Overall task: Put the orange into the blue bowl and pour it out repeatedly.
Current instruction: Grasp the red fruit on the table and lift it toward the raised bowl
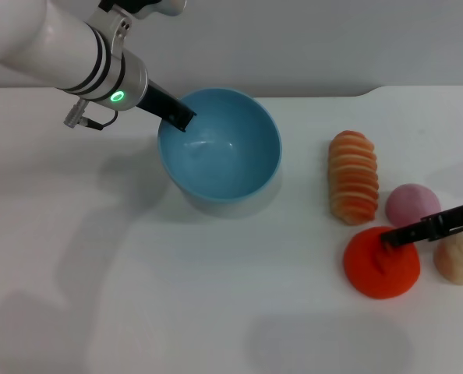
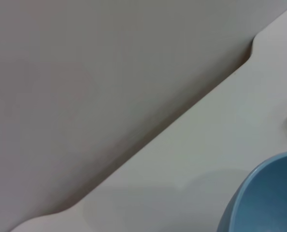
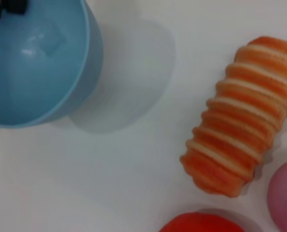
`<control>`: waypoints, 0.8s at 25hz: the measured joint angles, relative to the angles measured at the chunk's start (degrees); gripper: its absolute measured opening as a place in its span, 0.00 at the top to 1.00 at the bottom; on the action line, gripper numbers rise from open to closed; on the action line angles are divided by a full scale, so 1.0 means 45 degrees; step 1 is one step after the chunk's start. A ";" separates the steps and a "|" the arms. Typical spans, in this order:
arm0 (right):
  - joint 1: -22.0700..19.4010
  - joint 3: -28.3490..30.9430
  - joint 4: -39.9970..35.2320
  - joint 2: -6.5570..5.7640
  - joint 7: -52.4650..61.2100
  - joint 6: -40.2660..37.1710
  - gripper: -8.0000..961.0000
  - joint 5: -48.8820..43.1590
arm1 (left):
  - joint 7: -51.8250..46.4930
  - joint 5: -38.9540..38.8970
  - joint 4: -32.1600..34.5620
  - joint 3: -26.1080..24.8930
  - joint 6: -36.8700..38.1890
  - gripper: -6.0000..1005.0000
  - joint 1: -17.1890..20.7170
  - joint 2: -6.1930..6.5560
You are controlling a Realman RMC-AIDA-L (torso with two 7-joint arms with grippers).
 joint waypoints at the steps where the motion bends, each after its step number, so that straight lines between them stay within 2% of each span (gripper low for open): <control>1: -0.0008 -0.0073 0.0144 0.0006 -0.0026 0.0102 0.27 0.0025 | 0.0001 0.0002 -0.0006 0.0003 -0.0048 0.99 0.0015 -0.0001; 13: 0.0245 -0.0239 0.1805 -0.0059 -0.0991 0.0672 0.33 0.1038 | 0.0010 0.0006 -0.0018 -0.0017 -0.0214 0.99 0.0188 -0.0002; 20: 0.0207 -0.0244 0.1875 -0.0072 -0.1418 0.0419 0.48 0.1211 | 0.0013 0.0004 0.0001 0.0015 -0.0335 1.00 0.0219 -0.0004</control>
